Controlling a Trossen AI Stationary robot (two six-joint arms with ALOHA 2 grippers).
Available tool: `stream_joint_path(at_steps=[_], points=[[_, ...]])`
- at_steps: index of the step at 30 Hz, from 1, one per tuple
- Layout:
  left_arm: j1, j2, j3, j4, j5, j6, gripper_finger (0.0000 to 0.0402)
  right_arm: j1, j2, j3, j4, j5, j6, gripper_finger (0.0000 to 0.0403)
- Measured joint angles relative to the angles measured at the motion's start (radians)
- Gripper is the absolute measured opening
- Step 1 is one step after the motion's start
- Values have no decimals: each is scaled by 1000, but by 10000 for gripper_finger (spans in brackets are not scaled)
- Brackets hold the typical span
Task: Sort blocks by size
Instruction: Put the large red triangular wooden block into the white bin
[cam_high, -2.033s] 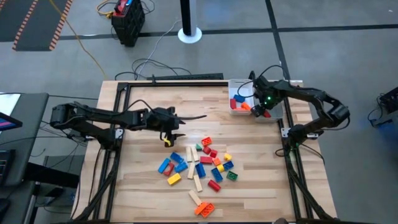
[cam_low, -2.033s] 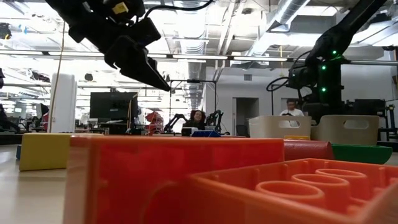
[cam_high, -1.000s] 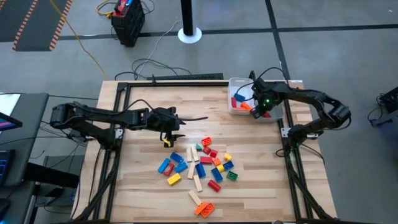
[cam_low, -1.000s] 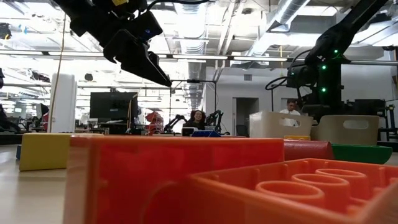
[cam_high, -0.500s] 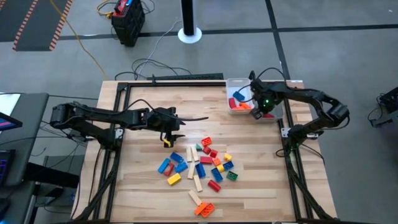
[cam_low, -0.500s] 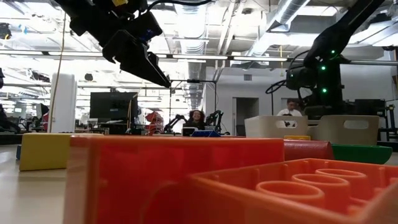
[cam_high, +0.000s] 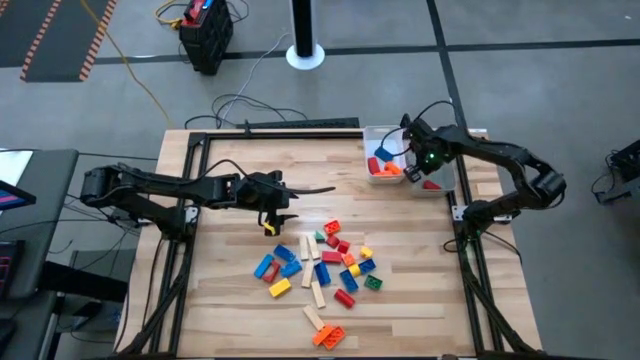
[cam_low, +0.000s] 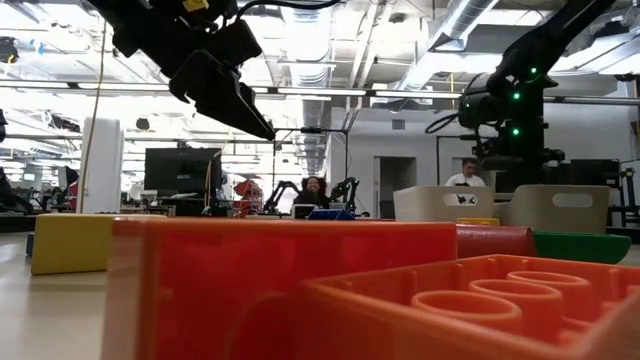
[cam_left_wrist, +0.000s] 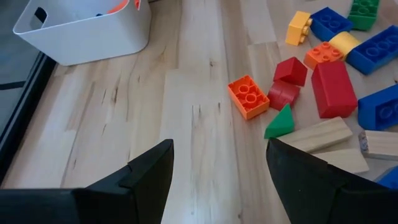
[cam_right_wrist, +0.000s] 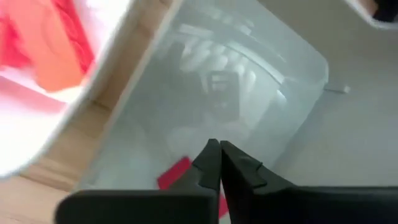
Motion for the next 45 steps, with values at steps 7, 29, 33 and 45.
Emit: stream_joint_path(at_steps=[7,29,33,45], points=[[0,0,17,-42,0,24,249,60,-2,-93,98,-4,-32,168],[-9,0,17,-36,2,36,249,80,40,-153,230,-169,25,208],[-8,1,17,-4,-7,47,249,119,30,-150,236,-181,92,190],[89,101,-23,438,-67,218,249,118,-45,-119,392,-160,106,203]])
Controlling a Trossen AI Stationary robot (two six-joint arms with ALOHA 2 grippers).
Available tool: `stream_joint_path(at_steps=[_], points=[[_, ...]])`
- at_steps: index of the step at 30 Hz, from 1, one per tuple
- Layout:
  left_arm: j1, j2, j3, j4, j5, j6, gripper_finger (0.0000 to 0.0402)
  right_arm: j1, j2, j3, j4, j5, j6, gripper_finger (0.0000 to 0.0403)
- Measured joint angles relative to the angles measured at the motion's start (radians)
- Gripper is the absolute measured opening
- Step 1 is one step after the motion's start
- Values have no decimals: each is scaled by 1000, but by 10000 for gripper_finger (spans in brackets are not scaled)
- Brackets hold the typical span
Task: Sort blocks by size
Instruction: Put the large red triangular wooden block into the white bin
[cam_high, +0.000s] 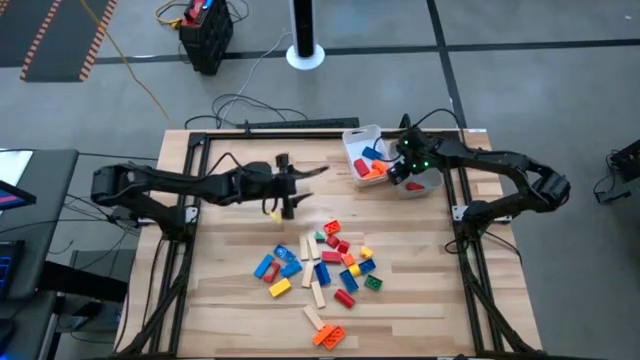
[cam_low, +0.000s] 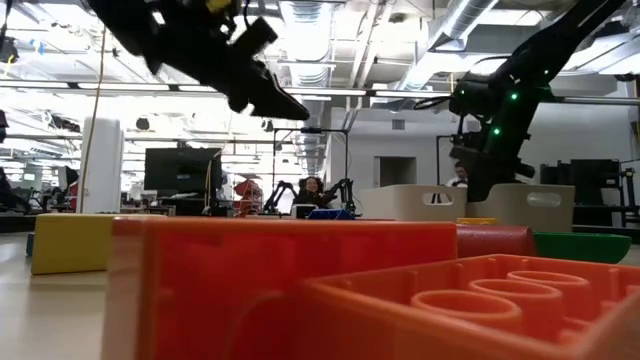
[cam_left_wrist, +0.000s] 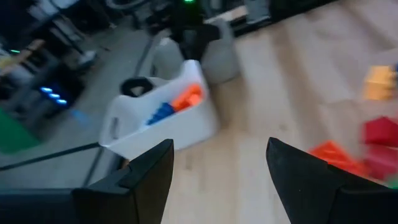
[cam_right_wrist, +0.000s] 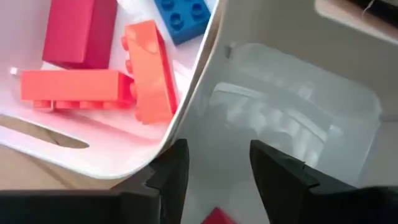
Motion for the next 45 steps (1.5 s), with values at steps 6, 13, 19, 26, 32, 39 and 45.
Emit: stream_joint_path(at_steps=[6,13,19,26,32,39,45], points=[[108,87,5,118,57,46,249,0,2,0,-28,3,-22,207],[236,105,58,89,248,-98,249,5,-3,79,-174,2,-14,210],[274,97,93,54,286,-331,249,41,-3,185,-314,-1,-12,219],[273,73,190,-165,389,-517,249,108,-3,306,-571,-58,13,234],[247,69,297,-272,432,-650,249,115,0,321,-633,-106,30,235],[218,70,546,-518,431,-658,249,75,72,321,-671,-160,1,235],[227,69,711,-655,413,-578,249,58,215,321,-689,-158,-135,235]])
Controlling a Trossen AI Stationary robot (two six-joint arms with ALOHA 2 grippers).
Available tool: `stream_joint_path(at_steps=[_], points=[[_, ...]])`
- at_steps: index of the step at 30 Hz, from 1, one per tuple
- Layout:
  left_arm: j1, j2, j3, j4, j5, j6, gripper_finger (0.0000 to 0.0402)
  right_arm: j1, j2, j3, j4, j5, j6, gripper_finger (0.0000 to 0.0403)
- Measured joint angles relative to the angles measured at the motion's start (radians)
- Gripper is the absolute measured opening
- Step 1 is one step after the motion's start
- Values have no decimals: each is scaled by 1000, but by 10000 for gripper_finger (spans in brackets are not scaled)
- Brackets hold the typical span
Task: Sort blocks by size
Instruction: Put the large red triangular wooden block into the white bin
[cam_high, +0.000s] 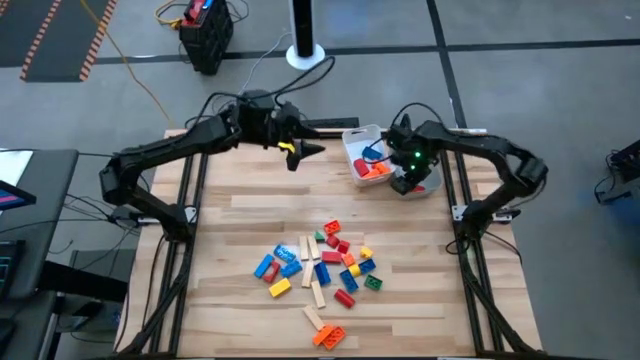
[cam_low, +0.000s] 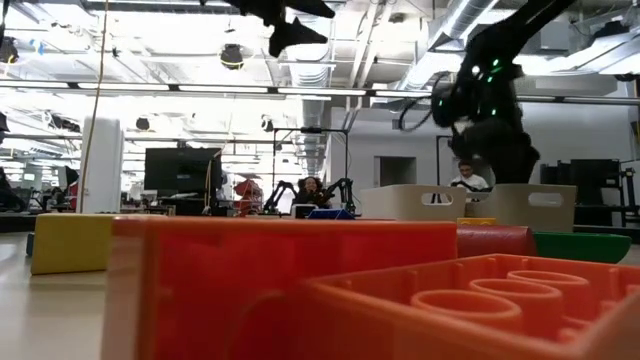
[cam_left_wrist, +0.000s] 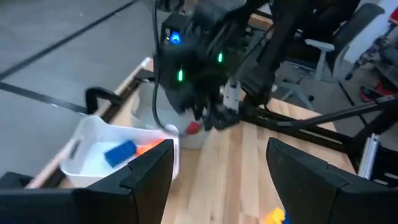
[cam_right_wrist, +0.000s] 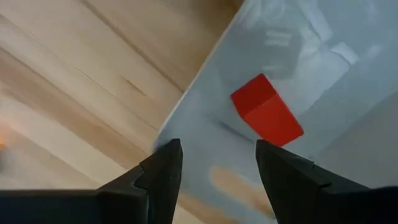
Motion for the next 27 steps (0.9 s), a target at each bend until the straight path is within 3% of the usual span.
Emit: stream_joint_path(at_steps=[5,13,20,27], points=[[19,0,37,-78,-2,2,249,-11,90,36,-49,1,-47,235],[23,1,46,-128,-4,35,249,-40,98,145,-102,7,-114,235],[25,1,46,-129,-4,39,249,-119,197,141,-107,21,-229,235],[38,-2,46,-175,-2,43,249,-122,274,140,-129,51,-349,235]])
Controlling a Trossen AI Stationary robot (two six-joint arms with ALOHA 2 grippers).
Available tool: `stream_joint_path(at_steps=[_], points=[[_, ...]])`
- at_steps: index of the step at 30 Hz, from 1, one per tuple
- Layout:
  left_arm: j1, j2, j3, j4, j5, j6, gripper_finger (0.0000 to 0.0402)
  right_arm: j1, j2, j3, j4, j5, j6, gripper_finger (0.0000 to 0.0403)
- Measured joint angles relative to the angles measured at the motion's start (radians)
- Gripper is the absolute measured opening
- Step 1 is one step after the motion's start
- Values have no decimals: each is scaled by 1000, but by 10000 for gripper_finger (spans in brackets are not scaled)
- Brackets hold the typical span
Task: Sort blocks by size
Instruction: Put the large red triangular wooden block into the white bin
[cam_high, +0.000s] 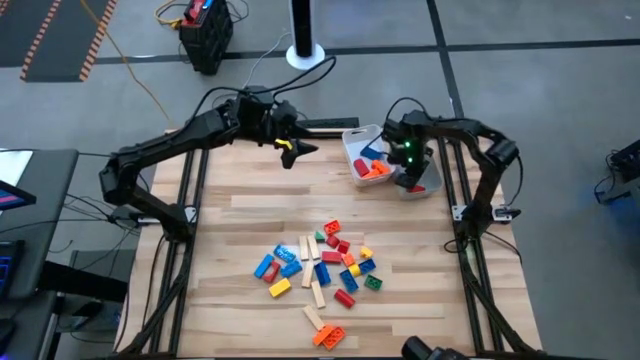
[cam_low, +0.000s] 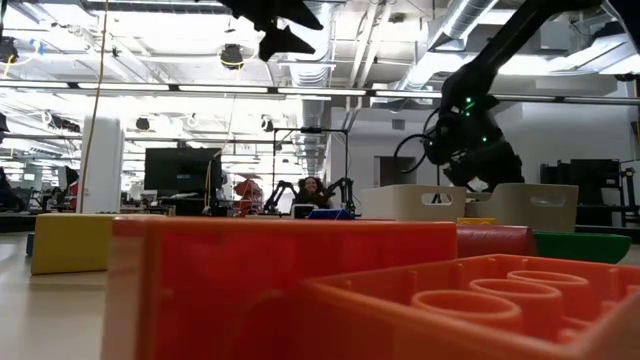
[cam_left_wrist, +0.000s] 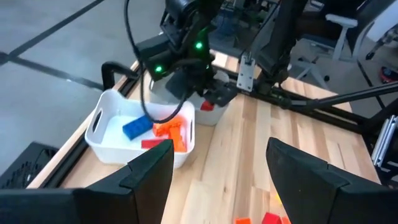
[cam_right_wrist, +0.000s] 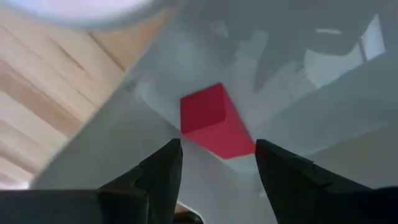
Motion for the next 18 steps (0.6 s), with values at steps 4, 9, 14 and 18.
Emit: stream_joint_path(at_steps=[4,9,14,18], points=[[6,-19,0,-27,0,11,249,10,-2,-13,28,57,-22,235],[13,-49,0,-39,-1,43,249,13,-3,-30,72,62,-41,235],[35,-76,0,-45,-6,44,249,20,-4,-41,96,62,-50,235],[52,-86,0,-56,-6,44,249,19,-6,-66,130,106,-41,235]])
